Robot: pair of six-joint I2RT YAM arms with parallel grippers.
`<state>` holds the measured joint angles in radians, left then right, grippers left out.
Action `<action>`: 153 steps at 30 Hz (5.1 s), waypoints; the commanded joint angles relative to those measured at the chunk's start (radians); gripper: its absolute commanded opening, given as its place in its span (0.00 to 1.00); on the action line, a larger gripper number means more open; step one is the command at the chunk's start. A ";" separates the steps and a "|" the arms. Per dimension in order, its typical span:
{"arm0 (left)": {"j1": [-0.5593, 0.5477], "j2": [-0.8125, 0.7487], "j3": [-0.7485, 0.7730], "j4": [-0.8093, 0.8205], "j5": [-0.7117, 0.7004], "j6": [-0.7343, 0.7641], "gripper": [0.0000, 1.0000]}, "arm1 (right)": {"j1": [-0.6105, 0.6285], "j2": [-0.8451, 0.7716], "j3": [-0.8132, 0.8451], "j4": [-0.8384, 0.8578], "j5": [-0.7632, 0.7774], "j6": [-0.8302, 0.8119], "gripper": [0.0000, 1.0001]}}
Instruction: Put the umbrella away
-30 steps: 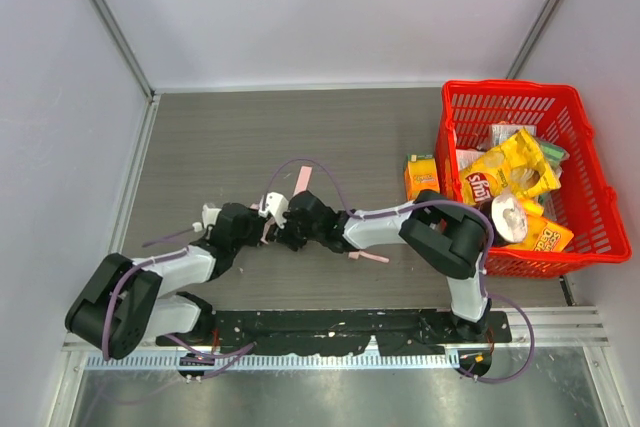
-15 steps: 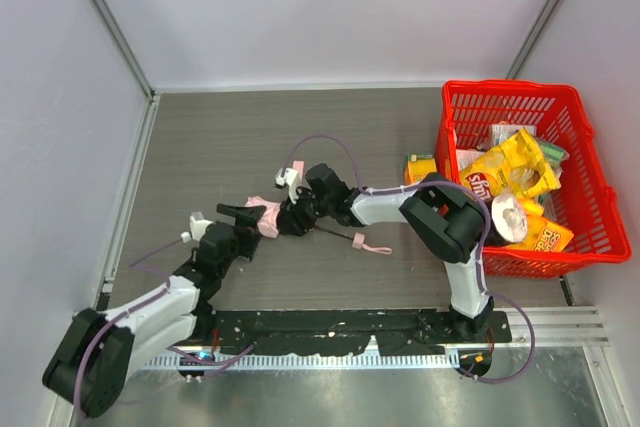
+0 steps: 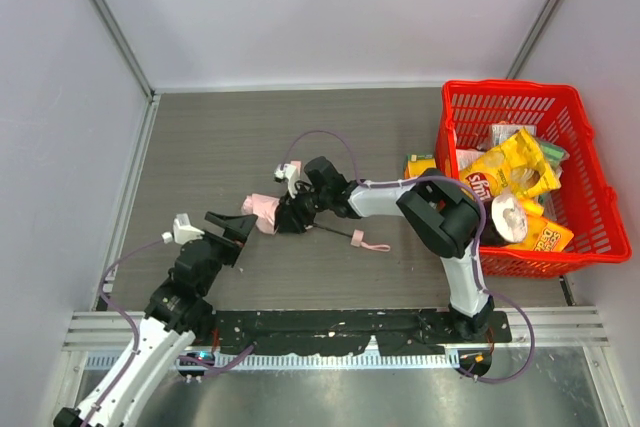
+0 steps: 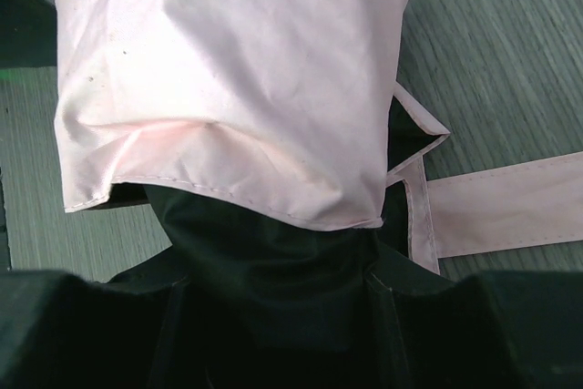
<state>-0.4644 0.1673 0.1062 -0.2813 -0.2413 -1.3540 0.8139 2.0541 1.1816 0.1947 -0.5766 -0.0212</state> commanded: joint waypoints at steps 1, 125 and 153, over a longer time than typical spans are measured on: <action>0.009 0.101 0.044 -0.008 0.074 0.024 1.00 | -0.015 0.087 -0.014 -0.187 0.032 -0.005 0.01; 0.241 1.037 0.313 0.275 0.320 0.046 1.00 | -0.096 0.192 0.170 -0.403 -0.095 0.029 0.01; 0.133 1.287 0.093 0.669 0.235 0.012 0.77 | -0.120 0.189 0.107 0.251 -0.483 0.694 0.01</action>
<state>-0.3206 1.3773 0.2592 0.5629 -0.0059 -1.4082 0.6968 2.2456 1.3228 0.2199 -1.0203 0.5045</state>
